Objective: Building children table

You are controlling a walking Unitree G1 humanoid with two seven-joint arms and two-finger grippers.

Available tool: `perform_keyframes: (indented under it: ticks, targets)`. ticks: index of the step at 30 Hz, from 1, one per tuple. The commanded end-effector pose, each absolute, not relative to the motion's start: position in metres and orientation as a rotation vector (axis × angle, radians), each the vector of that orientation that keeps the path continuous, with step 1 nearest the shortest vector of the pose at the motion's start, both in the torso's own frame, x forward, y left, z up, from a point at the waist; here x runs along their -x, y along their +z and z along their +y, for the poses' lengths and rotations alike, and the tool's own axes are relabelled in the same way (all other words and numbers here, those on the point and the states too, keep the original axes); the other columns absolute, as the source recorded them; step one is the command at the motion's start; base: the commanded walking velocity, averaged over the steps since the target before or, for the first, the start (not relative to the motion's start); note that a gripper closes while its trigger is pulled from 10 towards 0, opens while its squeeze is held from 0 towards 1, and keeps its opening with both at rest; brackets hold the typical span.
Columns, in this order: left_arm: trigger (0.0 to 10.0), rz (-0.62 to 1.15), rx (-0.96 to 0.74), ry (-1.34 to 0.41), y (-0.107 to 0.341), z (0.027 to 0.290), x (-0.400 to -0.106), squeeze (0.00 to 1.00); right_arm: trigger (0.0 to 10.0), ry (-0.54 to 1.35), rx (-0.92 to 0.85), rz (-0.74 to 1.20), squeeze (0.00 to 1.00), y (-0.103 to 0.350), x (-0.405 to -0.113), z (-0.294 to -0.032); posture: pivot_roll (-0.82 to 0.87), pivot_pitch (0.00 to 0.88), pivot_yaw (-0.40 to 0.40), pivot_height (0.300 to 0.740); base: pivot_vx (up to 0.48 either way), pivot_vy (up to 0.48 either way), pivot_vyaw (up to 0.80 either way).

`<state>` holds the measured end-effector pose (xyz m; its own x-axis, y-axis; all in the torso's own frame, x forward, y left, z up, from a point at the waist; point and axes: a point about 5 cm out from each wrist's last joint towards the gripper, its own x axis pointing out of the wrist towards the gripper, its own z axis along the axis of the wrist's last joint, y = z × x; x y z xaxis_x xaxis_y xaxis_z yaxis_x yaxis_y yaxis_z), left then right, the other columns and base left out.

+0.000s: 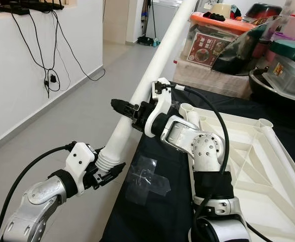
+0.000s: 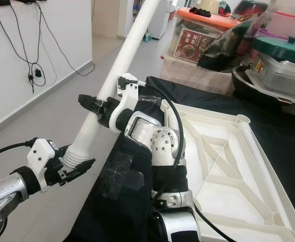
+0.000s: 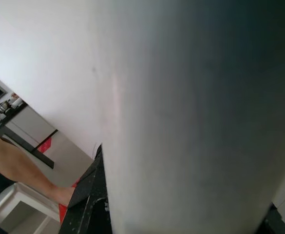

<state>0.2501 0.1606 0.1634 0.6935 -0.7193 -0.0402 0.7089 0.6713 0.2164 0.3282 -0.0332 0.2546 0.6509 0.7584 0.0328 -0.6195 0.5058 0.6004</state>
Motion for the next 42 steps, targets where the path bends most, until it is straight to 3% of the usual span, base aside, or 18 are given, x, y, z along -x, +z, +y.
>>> perform_keyframes:
  ticks: [1, 2, 3, 12, 16, 18, 21, 22, 23, 24, 30, 34, 42]
  targets:
    - [10.0, -0.109, -0.26, -0.912, 0.17, 0.144, -0.247, 0.0, 0.0, 0.796, -0.645, 0.241, 0.0, 0.251, -0.329, -0.037, 0.14, 0.0, -0.155, 0.74, 0.0, 0.0, 0.0]
    - [10.0, -0.109, -0.26, -0.912, 0.17, 0.144, -0.247, 0.0, 0.0, 0.796, -0.645, 0.241, 0.0, 0.251, -0.329, -0.037, 0.14, 0.0, -0.155, 0.74, 0.0, 0.0, 0.0]
    - [10.0, -0.115, -0.253, -0.897, 0.17, 0.145, -0.249, 1.0, 0.0, 0.791, -0.652, 0.24, 0.0, 0.251, -0.329, -0.037, 0.14, 0.0, -0.153, 0.74, 0.0, 0.0, 0.0]
    - [10.0, -0.155, -0.187, -0.846, 0.18, 0.153, -0.251, 1.0, 0.0, 0.73, -0.624, 0.171, 0.0, 0.257, -0.34, -0.062, 0.14, 0.0, -0.153, 0.74, 0.0, 0.0, 0.0]
    - [10.0, -0.154, -0.158, -0.844, 0.181, 0.156, -0.247, 1.0, 0.0, 0.663, -0.552, 0.112, 0.0, 0.264, -0.354, -0.09, 0.15, 0.0, -0.156, 0.74, 0.0, 0.0, 0.0]
    - [10.0, -0.121, -0.167, -0.853, 0.175, 0.154, -0.242, 1.0, 0.0, 0.58, -0.482, 0.066, 0.0, 0.272, -0.366, -0.118, 0.14, 0.0, -0.158, 0.74, 0.0, 0.0, 0.0]
    - [10.0, -0.105, -0.175, -0.854, 0.172, 0.154, -0.24, 1.0, 0.0, 0.536, -0.445, 0.042, 0.0, 0.277, -0.372, -0.131, 0.14, 0.0, -0.158, 0.74, 0.0, 0.0, 0.0]
    - [10.0, -0.097, -0.18, -0.842, 0.169, 0.154, -0.239, 0.47, 0.0, 0.487, -0.419, 0.014, 0.0, 0.284, -0.377, -0.146, 0.14, 0.0, -0.16, 0.74, 0.0, 0.0, 0.0]
    - [10.0, -0.097, -0.18, -0.842, 0.169, 0.154, -0.239, 0.47, 0.0, 0.487, -0.419, 0.014, 0.0, 0.284, -0.377, -0.146, 0.14, 0.0, -0.16, 0.74, 0.0, 0.0, 0.0]
    - [10.0, -0.094, -0.181, -0.823, 0.168, 0.155, -0.239, 0.0, 0.0, 0.457, -0.405, -0.009, 0.0, 0.29, -0.38, -0.157, 0.13, 0.0, -0.16, 0.74, 0.0, 0.0, 0.0]
    - [10.0, -0.103, -0.166, -0.692, 0.165, 0.16, -0.248, 0.0, 0.0, 0.445, -0.434, -0.085, 0.0, 0.312, -0.381, -0.171, 0.13, 0.0, -0.161, 0.74, 0.0, 0.0, 0.0]
    - [10.0, -0.111, -0.126, -0.643, 0.166, 0.157, -0.249, 0.0, 0.0, 0.506, -0.427, -0.061, 0.0, 0.303, -0.38, -0.154, 0.13, 0.0, -0.162, 0.74, 0.0, 0.0, 0.0]
    - [10.0, -0.111, -0.109, -0.589, 0.164, 0.158, -0.251, 0.0, 0.0, 0.536, -0.443, -0.045, 0.0, 0.295, -0.38, -0.146, 0.14, 0.0, -0.168, 0.74, 0.0, 0.0, 0.0]
